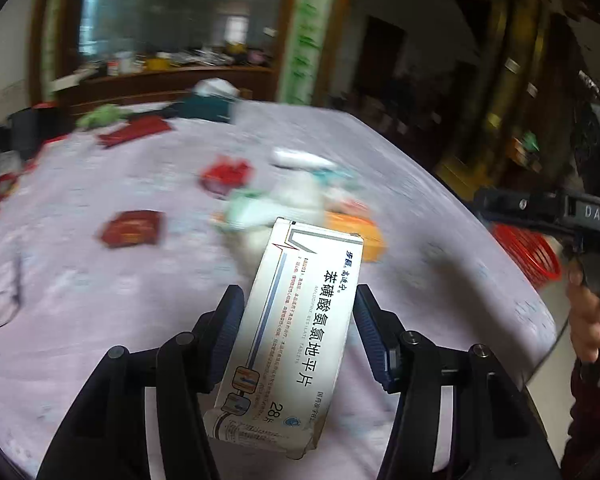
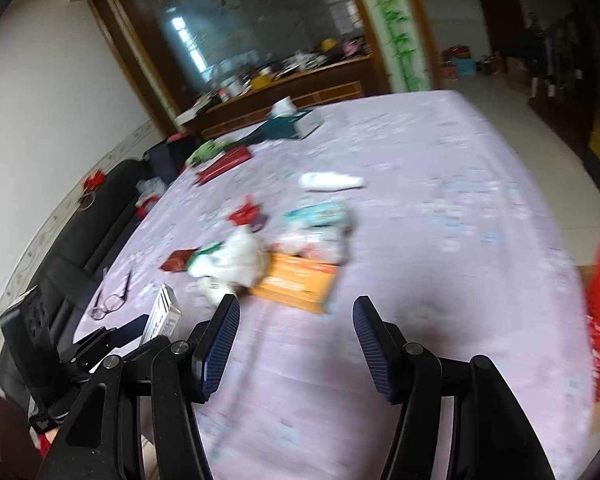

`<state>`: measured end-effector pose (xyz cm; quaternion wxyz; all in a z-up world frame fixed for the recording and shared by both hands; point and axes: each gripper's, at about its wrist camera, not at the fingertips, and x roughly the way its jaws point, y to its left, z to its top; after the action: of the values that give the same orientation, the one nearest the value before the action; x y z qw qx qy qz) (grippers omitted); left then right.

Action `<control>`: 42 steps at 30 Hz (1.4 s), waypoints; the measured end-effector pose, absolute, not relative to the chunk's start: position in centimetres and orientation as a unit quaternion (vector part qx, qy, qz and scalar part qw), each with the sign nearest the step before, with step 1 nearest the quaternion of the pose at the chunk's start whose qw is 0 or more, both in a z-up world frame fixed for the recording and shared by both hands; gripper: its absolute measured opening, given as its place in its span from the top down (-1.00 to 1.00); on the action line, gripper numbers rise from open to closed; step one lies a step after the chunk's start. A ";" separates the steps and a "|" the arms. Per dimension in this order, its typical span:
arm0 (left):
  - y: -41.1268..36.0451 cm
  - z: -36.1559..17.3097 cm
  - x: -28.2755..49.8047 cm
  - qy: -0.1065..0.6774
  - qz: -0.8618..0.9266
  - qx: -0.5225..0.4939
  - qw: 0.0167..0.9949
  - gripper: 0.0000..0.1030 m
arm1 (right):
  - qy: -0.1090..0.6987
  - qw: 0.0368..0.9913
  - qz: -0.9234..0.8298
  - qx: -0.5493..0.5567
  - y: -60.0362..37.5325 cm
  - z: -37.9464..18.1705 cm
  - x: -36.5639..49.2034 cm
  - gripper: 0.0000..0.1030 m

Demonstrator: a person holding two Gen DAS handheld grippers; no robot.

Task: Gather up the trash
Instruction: 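Grasp the white cloth glove with the right tool, then carry the glove with the right tool toward the basket while the left tool carries the box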

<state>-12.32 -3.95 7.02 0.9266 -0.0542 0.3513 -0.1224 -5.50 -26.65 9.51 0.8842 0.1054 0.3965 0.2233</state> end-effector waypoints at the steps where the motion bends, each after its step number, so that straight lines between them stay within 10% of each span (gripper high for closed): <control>1: -2.9 7.1 -12.3 0.350 -0.117 -0.066 0.927 -0.07 | 0.399 0.881 0.234 0.098 -24.9 9.4 -4.7 -0.23; 12: 1.1 6.9 -13.0 0.324 -0.054 -0.086 0.941 -0.07 | 0.448 0.867 0.205 0.075 -16.8 5.1 2.2 -0.18; 14: 1.0 6.8 -13.3 0.322 -0.050 -0.084 0.942 -0.07 | 0.460 0.857 0.220 0.078 -16.3 4.1 2.7 0.32; 18: 0.5 6.8 -13.5 0.319 -0.048 -0.076 0.943 -0.07 | 0.444 0.865 0.221 0.071 -16.8 4.5 1.3 0.64; 42: -9.2 8.2 -12.8 0.314 -0.130 -0.027 0.940 -0.07 | 0.327 0.923 0.132 0.153 -34.3 9.1 -11.6 0.68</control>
<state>-12.76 -9.19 8.21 0.9402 -0.0273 0.3135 -0.1299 -11.57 -34.34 9.09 0.9233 0.1529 0.3265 0.1323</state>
